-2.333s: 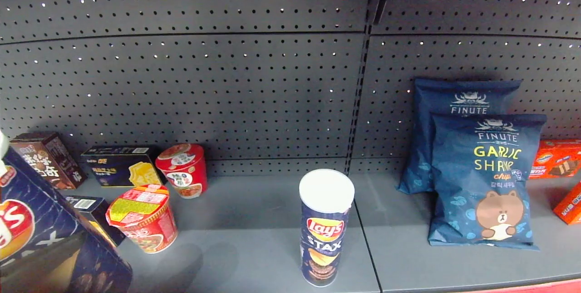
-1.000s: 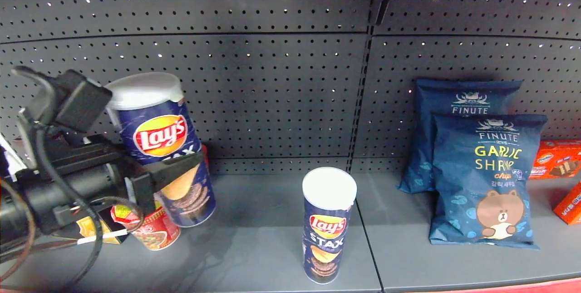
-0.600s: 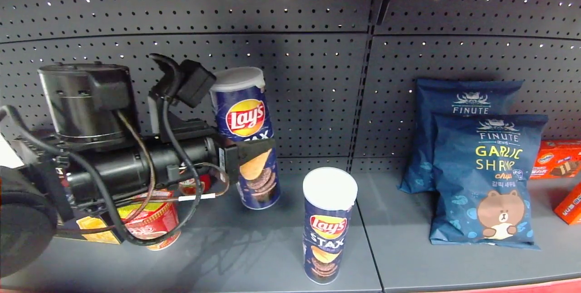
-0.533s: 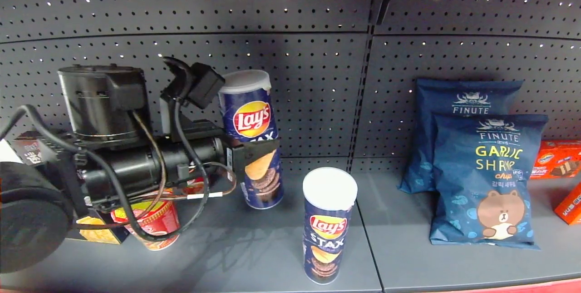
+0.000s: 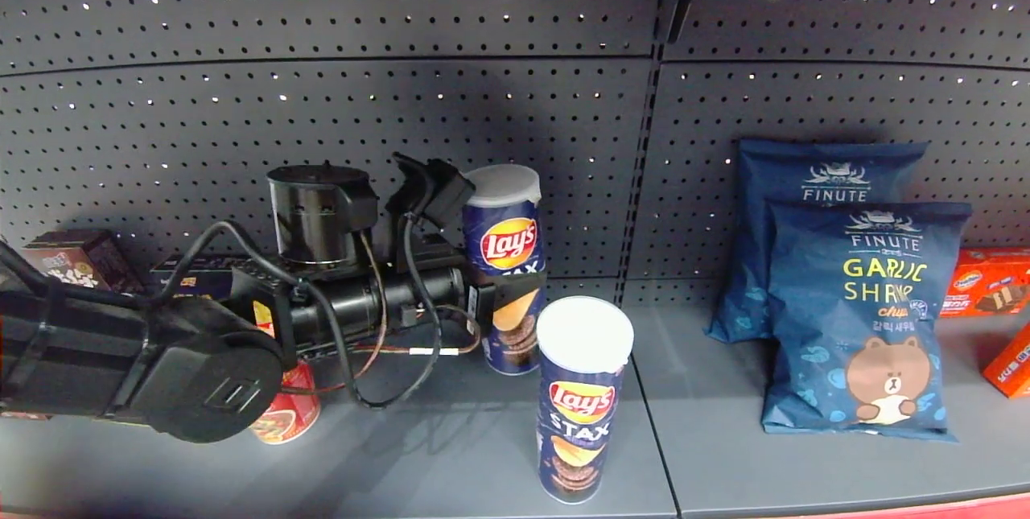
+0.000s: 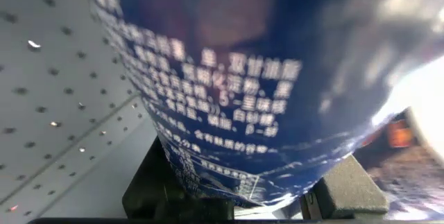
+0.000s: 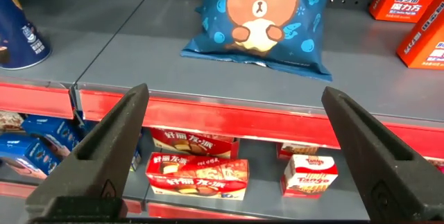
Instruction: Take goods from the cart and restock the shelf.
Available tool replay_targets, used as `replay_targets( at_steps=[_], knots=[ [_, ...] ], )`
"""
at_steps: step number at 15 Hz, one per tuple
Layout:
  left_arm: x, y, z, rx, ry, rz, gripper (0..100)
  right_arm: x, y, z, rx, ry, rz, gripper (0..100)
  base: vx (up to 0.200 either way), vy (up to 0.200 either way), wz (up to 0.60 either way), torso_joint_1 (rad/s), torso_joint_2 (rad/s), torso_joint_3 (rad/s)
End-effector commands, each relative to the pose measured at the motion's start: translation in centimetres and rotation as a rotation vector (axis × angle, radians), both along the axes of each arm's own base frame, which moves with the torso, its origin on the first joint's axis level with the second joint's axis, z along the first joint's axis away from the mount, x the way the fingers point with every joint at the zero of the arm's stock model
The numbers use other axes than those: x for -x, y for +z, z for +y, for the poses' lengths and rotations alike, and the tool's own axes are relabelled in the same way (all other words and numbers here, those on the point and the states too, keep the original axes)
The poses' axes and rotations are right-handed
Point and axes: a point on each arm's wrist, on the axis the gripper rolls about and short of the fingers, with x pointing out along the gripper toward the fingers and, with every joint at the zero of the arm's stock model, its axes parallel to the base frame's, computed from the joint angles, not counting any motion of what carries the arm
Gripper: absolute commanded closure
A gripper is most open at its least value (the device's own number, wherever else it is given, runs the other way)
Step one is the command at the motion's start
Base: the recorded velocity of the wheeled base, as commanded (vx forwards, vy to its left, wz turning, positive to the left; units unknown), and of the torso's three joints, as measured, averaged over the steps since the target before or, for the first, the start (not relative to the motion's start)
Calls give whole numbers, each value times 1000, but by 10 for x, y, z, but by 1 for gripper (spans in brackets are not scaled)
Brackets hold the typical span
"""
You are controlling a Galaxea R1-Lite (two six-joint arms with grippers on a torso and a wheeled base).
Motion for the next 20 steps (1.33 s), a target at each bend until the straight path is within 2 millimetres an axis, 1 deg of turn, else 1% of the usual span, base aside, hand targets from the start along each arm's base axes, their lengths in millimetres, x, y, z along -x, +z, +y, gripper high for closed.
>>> replay_targets(
  at_steps=[1,3,5,7,10,15,20],
  knots=[
    [-10,-22,-9,-31,-11,46,100,0,0,0,0,1,1,0,0,0,0,0,0,0],
    [-20,-26,-14,-31,-16,45,100,0,0,0,0,1,1,0,0,0,0,0,0,0],
    [-31,-25,-21,-11,-59,30,100,0,0,0,-1,1,2,0,0,0,0,0,0,0],
    [-45,-26,-29,-2,-63,11,100,0,1,0,-1,1,0,0,0,0,0,0,0,0],
    [-58,-31,-37,-2,-65,1,100,0,0,0,-3,9,3,0,0,0,0,0,0,0],
    [-66,-43,-43,-9,-70,13,100,0,0,0,-3,10,2,0,0,0,0,0,0,0],
    [-75,-47,-44,-24,-71,-10,100,0,0,0,-6,10,4,0,0,0,0,0,0,0]
  ],
)
